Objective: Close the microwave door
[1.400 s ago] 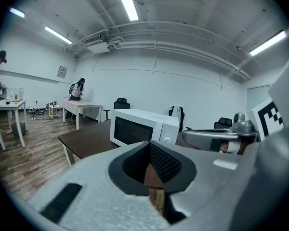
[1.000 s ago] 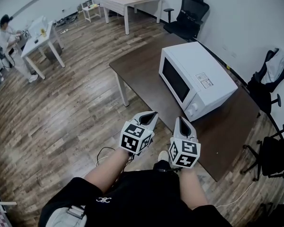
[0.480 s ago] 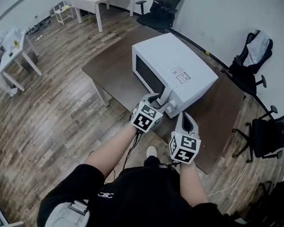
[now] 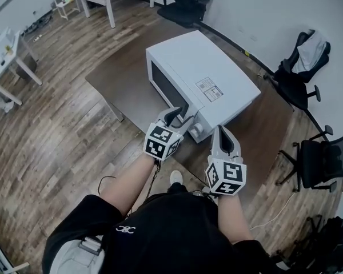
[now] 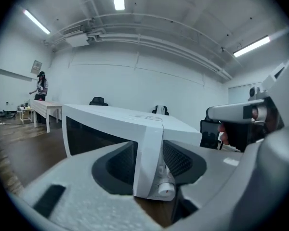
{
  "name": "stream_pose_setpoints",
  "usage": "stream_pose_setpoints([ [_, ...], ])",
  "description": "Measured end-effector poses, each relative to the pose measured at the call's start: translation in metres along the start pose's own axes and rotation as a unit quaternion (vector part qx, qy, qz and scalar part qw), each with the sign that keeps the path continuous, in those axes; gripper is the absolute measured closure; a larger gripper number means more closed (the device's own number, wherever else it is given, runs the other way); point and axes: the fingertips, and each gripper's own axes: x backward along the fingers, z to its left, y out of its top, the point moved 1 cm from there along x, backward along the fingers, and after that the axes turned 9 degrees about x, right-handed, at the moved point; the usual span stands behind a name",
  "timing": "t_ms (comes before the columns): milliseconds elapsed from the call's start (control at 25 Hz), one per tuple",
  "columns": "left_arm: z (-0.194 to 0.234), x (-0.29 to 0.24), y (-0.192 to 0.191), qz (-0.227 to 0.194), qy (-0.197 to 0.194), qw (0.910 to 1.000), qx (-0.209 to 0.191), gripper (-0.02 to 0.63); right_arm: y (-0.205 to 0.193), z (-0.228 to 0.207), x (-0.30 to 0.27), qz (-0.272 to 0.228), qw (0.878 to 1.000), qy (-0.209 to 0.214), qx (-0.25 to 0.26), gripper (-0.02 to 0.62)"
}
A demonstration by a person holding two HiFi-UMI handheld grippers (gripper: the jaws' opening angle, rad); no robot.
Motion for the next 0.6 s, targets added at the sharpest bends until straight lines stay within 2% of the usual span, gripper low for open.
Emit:
stream_pose_setpoints([
  [80,0.003,0.005,0.003,-0.004,0.010,0.9999,-0.005,0.455,0.000,0.004,-0.009,-0.001,1.000,0.006,-0.007,0.586],
  [200,0.004,0.021,0.012,-0.023,0.029,0.9991,-0.020,0.597,0.002,0.013,-0.016,-0.001,1.000,0.010,-0.010,0.588],
  [600,-0.007,0.061,0.024,-0.037,0.035,0.9986,-0.010,0.595,0.004,0.048,-0.020,0.003,0.999,0.046,-0.003,0.588],
])
